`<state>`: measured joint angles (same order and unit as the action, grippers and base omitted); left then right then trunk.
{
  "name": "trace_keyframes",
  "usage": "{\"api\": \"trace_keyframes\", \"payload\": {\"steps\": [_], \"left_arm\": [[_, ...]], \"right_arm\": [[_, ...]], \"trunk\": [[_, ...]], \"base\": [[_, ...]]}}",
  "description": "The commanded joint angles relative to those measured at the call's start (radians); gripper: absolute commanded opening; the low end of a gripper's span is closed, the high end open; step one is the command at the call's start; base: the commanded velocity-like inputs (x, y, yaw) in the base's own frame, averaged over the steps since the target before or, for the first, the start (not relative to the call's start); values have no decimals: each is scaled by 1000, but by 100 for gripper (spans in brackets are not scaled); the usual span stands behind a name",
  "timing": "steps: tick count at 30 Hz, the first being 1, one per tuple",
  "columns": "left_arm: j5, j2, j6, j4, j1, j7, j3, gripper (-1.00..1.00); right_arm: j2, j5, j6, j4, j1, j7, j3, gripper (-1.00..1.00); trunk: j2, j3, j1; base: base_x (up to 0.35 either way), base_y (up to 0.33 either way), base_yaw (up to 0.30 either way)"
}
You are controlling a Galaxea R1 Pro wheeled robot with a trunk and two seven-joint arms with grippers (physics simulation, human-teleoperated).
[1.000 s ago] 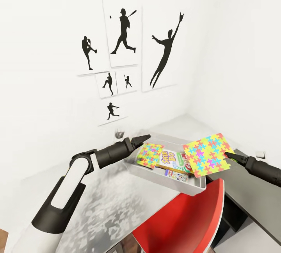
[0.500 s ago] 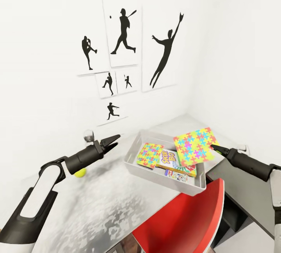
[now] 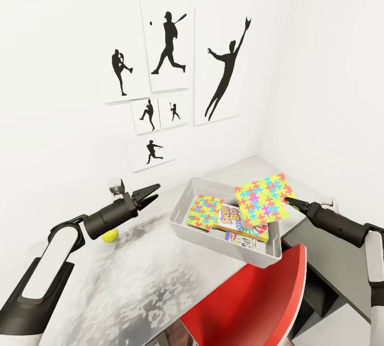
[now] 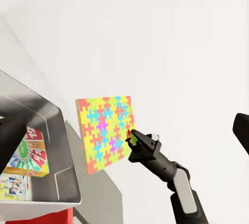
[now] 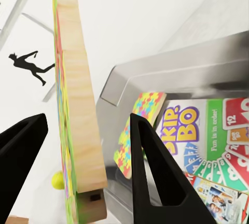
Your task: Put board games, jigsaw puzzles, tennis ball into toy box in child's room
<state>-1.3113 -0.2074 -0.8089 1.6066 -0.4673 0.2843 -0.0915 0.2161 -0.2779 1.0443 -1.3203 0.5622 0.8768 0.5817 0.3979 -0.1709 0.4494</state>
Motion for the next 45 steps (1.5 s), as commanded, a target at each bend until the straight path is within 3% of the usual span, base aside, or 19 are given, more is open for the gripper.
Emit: {"api": "trace_keyframes", "payload": {"steps": [1, 8, 14, 15, 18, 23, 30, 31, 35, 40, 45], "left_arm": [[0, -1, -3, 0, -1, 3, 0, 100], [0, -1, -4, 0, -1, 10, -1, 100], [0, -2, -4, 0, 0, 12, 1, 100], [0, -3, -4, 0, 0, 13, 1, 100], [0, -5, -4, 0, 1, 19, 2, 100], [0, -6, -4, 0, 1, 28, 11, 100], [0, -7, -4, 0, 1, 34, 20, 100], [0, -7, -4, 0, 1, 34, 20, 100], [-1, -7, -4, 0, 1, 34, 21, 100], [-1, -6, -4, 0, 1, 35, 20, 100], [-1, -5, -4, 0, 1, 35, 16, 100]], "right_arm": [[0, 6, 3, 0, 1, 7, -3, -100], [-4, 7, 3, 3, 4, 3, -24, -100], [-40, 8, 3, 8, 12, -49, -39, -100], [-57, 6, 3, 9, 14, -85, -43, -100], [-74, 2, 3, 9, 17, -122, -47, -100], [-103, 1, 3, 20, 39, -149, -49, -100], [-177, 5, 3, 72, 100, -211, -51, -100], [-177, 5, 3, 72, 100, -211, -51, -100], [-227, 2, 3, 95, 122, -310, -50, -100], [-281, -4, 3, 187, 169, -424, -46, -100], [-307, -40, 3, 332, 221, -474, -43, -100]], "trunk": [[2, -2, 1], [2, -2, 1], [2, -2, 1], [2, -2, 1], [2, -2, 1], [2, -2, 1], [2, -2, 1], [2, -2, 1], [2, -2, 1], [2, -2, 1], [2, -2, 1]], "base": [[0, 0, 0], [0, 0, 0], [0, 0, 0], [0, 0, 0], [0, 0, 0], [0, 0, 0], [0, 0, 0], [0, 0, 0], [0, 0, 0], [0, 0, 0], [0, 0, 0]]}}
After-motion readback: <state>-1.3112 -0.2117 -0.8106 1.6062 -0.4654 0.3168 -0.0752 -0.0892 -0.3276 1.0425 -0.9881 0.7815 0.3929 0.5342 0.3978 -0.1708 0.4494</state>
